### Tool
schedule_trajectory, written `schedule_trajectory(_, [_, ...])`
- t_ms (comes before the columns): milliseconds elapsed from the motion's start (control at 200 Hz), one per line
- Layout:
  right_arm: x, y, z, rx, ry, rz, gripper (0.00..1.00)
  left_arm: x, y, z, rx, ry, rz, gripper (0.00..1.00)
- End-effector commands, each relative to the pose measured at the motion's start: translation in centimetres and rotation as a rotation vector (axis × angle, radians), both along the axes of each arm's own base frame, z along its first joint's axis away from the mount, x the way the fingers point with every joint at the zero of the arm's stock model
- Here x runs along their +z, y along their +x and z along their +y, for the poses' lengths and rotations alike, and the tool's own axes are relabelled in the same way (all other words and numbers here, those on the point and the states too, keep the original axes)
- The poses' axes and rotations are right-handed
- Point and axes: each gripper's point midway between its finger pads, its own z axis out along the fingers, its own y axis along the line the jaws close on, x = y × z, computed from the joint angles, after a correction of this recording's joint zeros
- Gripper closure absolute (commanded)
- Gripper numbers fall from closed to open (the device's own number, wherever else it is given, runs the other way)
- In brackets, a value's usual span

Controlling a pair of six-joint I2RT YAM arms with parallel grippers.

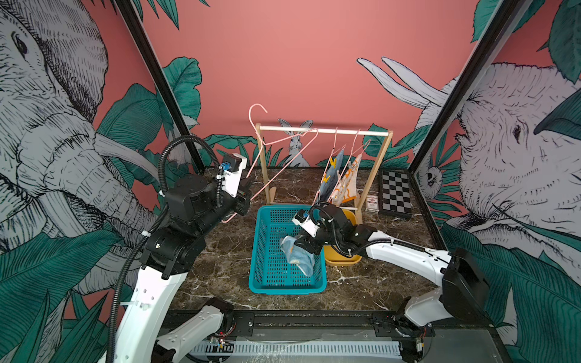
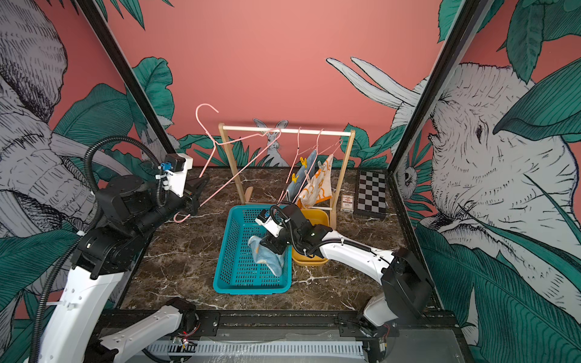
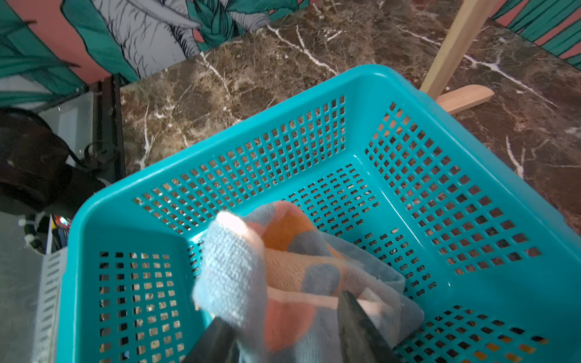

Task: Remove the clothespins securing towels to the hanger
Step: Place the towel in the basket.

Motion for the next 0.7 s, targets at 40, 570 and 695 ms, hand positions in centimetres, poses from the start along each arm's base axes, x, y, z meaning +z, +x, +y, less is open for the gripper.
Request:
schedule_trajectory(40, [3.4,0.5,-1.3,-0.067,0.071,-0.126,0.46,-0.6,0.9,0.4,0.048,-0.022,0.03,1.0])
schedule_trajectory(570, [6.1,2.3,-8.3,-0.317,0.105,-0.236,0.42,-4.1,0.8,-0.9,-0.015,0.017,0.158,1.0])
schedule_trajectory(695, [6.2,2.3,-9.0,-0.338,0.12,-0.217,0.42,-5.4,3.1,-1.5,0.018,-0.024,0.198,1.0])
